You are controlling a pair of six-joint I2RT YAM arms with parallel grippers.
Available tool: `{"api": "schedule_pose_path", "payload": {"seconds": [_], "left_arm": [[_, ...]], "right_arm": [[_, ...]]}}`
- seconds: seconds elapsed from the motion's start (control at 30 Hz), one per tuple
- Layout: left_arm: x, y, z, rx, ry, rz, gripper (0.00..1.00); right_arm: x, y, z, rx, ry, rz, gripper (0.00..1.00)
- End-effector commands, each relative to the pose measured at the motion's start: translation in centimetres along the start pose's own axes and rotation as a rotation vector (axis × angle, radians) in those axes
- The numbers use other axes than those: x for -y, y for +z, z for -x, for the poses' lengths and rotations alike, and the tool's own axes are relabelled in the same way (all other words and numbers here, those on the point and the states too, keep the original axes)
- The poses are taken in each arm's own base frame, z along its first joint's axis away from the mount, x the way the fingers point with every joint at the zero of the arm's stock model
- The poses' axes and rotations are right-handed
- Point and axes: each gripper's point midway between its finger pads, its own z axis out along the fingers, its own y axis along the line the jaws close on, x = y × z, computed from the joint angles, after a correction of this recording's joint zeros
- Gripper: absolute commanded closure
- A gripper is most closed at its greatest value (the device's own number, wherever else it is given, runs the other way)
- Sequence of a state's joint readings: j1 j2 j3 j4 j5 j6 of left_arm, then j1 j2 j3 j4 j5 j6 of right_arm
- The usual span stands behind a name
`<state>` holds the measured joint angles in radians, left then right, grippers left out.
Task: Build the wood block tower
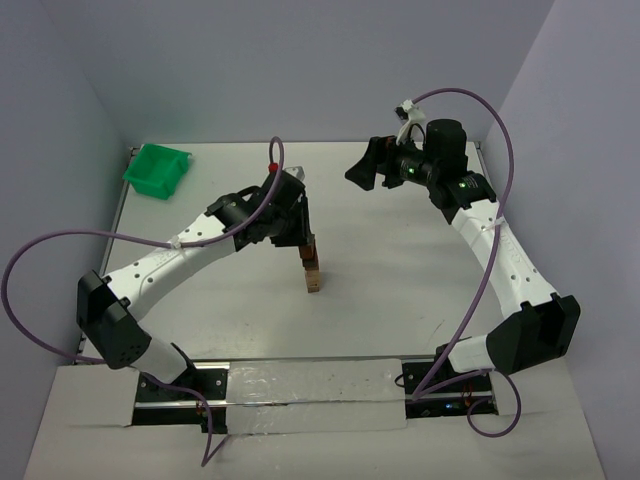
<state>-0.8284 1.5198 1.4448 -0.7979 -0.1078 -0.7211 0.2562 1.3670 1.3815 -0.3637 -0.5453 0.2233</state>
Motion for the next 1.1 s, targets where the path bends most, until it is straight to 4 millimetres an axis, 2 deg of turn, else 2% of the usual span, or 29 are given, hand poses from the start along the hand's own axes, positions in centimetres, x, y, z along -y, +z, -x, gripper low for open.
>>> {"api": "schedule_pose_path", "payload": {"seconds": [0.0,0.3,0.57,0.6,0.67,0.73,0.8,0.97,1.07], "left_arm": [[1.2,-0.5,1.4,0.034,0.01,-0.029,0.92],[1.4,-0.3,1.3,0.025,0.011,-0.035,0.82],[1.7,-0.3,1.5,0.028,0.011,-0.046,0.6],[1.7,-0.3,1.5,0.027,0.011,-0.047,0.6],[1.8,-0.3,1.6,0.027,0.011,-0.051,0.52],[2.1,-0.6,1.8,0.036,0.012,-0.062,0.33],[2.1,-0.8,1.9,0.042,0.011,-0.066,0.25],[2.1,-1.0,2.0,0.047,0.014,-0.068,0.22],[2.5,-1.6,2.8,0.075,0.019,-0.079,0.21]], "right_arm": [[-0.9,-1.3,1.1,0.04,-0.023,0.013,0.0],[-1.1,-1.2,0.9,0.034,-0.018,0.021,0.0],[-1.1,-1.2,0.9,0.032,-0.015,0.022,0.0],[-1.1,-1.2,0.8,0.031,-0.014,0.022,0.0],[-1.1,-1.2,0.9,0.033,-0.016,0.02,0.0],[-1.1,-1.3,0.8,0.033,-0.017,0.021,0.0],[-1.1,-1.3,0.9,0.033,-0.017,0.02,0.0],[-1.0,-1.2,0.8,0.031,-0.015,0.018,0.0],[-1.0,-1.2,0.8,0.032,-0.016,0.015,0.0]]}}
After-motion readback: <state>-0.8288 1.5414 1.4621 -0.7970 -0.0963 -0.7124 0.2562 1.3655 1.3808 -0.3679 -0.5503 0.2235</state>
